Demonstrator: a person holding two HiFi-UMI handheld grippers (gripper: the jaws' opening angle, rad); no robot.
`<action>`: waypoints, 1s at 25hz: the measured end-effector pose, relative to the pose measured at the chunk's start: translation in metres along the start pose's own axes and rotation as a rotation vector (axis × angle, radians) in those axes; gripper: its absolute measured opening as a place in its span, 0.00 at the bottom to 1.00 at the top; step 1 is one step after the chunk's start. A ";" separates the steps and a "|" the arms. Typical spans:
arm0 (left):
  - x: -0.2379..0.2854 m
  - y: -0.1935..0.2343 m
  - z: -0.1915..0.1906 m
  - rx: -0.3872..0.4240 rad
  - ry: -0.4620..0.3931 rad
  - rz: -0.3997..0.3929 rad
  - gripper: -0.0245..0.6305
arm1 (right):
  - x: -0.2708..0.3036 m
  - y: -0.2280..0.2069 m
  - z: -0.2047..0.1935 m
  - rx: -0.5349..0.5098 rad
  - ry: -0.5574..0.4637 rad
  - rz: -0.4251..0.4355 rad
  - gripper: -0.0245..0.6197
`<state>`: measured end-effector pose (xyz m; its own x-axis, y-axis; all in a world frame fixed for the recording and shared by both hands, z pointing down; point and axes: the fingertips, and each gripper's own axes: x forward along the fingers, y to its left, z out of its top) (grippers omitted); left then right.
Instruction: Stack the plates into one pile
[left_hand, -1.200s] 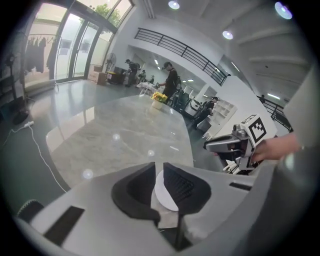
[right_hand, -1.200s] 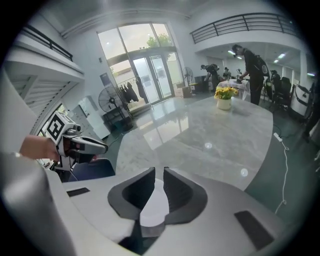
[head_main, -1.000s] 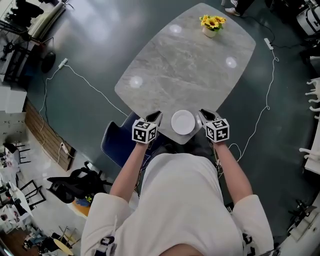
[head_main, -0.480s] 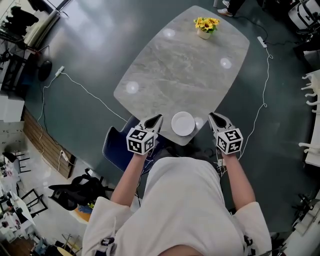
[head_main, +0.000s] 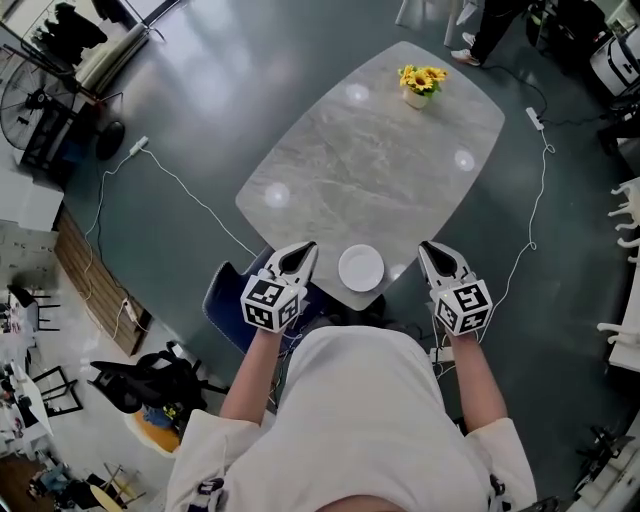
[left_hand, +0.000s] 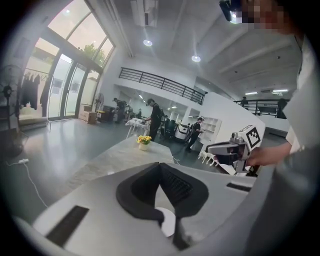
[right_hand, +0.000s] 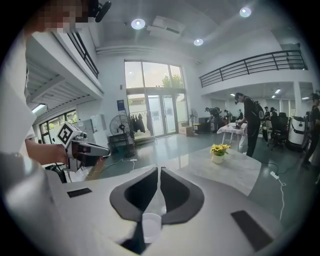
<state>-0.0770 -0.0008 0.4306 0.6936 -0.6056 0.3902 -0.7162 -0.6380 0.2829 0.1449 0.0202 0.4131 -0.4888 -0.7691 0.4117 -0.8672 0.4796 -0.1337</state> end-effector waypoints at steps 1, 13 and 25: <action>-0.002 -0.002 0.004 0.004 -0.008 0.009 0.05 | -0.003 -0.001 0.004 -0.007 -0.011 0.008 0.10; -0.016 -0.020 0.039 0.052 -0.090 0.042 0.05 | -0.028 -0.008 0.045 -0.088 -0.118 0.030 0.10; -0.017 -0.027 0.039 0.026 -0.110 0.039 0.05 | -0.033 -0.007 0.045 -0.067 -0.128 0.041 0.10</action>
<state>-0.0664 0.0086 0.3823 0.6706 -0.6778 0.3014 -0.7415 -0.6242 0.2461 0.1629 0.0229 0.3601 -0.5353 -0.7938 0.2885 -0.8402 0.5356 -0.0854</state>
